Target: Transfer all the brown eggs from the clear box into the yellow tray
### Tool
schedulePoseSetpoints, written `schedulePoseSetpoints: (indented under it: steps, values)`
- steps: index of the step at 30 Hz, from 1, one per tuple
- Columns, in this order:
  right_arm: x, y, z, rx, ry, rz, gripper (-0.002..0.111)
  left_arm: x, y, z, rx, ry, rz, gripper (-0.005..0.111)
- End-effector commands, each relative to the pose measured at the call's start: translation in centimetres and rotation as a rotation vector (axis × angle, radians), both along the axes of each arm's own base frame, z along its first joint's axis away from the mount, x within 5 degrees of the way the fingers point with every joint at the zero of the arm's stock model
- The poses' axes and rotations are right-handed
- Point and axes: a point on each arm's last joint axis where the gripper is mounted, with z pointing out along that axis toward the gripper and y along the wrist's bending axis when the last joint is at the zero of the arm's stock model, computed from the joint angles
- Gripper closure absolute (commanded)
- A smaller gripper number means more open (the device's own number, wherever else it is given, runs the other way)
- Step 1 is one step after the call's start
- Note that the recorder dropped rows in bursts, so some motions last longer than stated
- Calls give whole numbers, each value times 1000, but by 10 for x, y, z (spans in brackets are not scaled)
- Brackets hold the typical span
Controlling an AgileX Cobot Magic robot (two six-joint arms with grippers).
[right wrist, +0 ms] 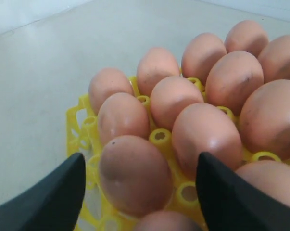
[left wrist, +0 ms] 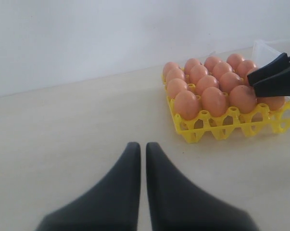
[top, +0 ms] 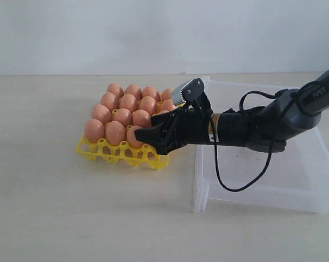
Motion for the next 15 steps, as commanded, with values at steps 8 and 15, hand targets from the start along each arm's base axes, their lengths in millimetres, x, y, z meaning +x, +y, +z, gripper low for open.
schedulePoseSetpoints:
  steps: [8, 15]
  values:
    - [1, -1, 38, 34, -54, -8, 46, 0, 0, -1, 1, -3, -5, 103]
    - [-6, -6, 93, -26, -120, -8, 92, 0, 0, -1, 1, -3, -5, 103]
